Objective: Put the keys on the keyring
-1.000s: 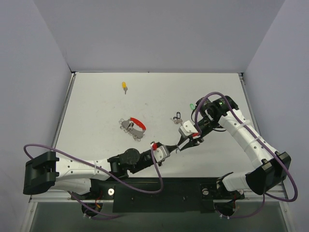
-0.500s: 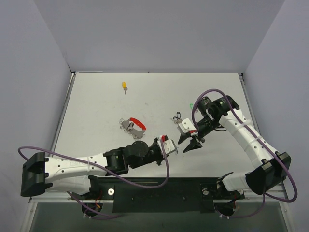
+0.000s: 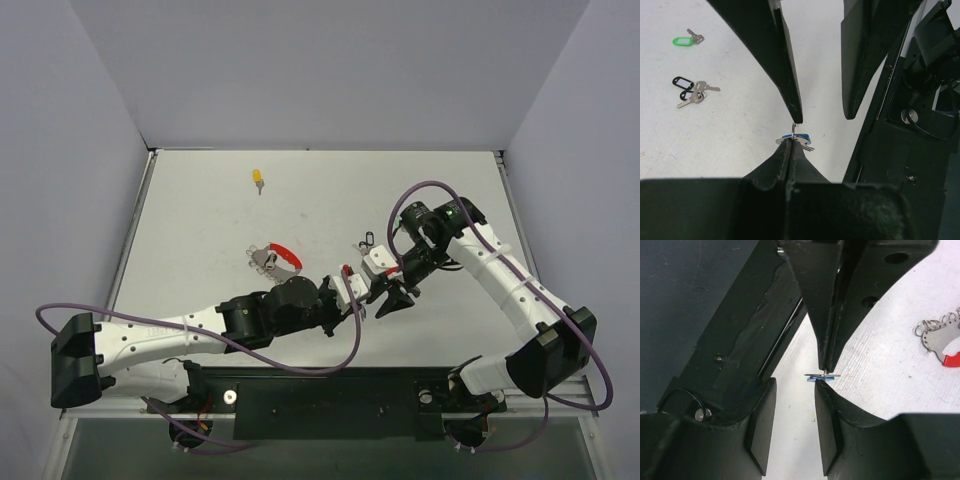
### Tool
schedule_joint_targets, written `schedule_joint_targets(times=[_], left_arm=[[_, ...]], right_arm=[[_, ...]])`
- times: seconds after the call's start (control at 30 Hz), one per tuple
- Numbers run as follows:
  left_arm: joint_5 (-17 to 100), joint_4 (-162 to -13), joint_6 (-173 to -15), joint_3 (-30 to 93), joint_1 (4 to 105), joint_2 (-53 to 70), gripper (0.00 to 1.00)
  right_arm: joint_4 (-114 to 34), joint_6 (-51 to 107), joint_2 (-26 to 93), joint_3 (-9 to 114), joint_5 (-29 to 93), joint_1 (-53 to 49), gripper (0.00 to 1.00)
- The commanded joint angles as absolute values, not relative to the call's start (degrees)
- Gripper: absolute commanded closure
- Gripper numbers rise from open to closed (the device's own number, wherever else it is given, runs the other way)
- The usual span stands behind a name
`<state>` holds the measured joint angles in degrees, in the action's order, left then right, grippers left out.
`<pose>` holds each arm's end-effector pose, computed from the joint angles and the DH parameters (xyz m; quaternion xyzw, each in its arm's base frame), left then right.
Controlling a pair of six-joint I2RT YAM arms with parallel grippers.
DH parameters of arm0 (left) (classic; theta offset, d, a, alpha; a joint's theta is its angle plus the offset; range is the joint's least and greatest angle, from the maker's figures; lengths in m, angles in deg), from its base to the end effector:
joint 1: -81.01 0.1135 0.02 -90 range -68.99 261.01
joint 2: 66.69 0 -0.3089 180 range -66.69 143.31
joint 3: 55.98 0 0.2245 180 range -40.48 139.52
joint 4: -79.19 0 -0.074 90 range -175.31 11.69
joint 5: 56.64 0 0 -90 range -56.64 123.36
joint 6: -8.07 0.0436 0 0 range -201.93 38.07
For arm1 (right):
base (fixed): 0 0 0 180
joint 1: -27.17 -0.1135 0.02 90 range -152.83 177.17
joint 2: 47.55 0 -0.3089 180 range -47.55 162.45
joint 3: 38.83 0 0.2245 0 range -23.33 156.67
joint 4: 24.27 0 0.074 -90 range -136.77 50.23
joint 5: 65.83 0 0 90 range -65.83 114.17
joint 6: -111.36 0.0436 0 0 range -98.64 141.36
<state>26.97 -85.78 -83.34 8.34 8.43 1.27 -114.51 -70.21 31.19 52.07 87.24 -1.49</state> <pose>0.0763 -0.2269 0.3480 0.4456 0.6786 -0.3141 0.4922 0.1555 0.1293 0.3720 -0.7621 0.3753 0.3976 0.3469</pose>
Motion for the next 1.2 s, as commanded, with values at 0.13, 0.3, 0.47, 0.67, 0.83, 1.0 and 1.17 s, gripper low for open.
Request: schedule_joint_targets(times=[0.13, 0.3, 0.47, 0.67, 0.83, 1.0, 1.17], left_arm=[[30.0, -86.1, -85.1, 11.3, 8.9, 1.7, 1.00], [30.4, -87.1, -85.7, 11.2, 9.1, 2.0, 1.00], [29.5, -87.9, -86.5, 11.3, 9.2, 2.3, 1.00], [29.2, -88.8, -87.0, 11.0, 9.2, 2.0, 1.00], [29.7, -89.9, -87.2, 10.1, 9.2, 1.4, 1.00], [30.4, -91.5, -87.6, 8.1, 9.2, 0.5, 1.00], [30.4, -91.7, -87.5, 8.5, 9.2, 0.9, 1.00]], right_arm=[[-123.5, -69.1, 32.9, 53.5, 91.5, -1.4, 0.68], [-122.5, -67.4, 33.4, 52.9, 91.8, -1.5, 0.68], [-120.5, -65.3, 33.5, 52.2, 91.4, -1.9, 0.74], [-118.6, -63.8, 33.6, 51.5, 91.1, -2.1, 0.76], [-118.4, -63.5, 33.7, 51.5, 92.6, -1.1, 0.69], [-119.0, -64.2, 33.2, 51.8, 94.6, 2.0, 0.65], [-118.9, -64.5, 33.4, 51.4, 93.9, 1.0, 0.66]])
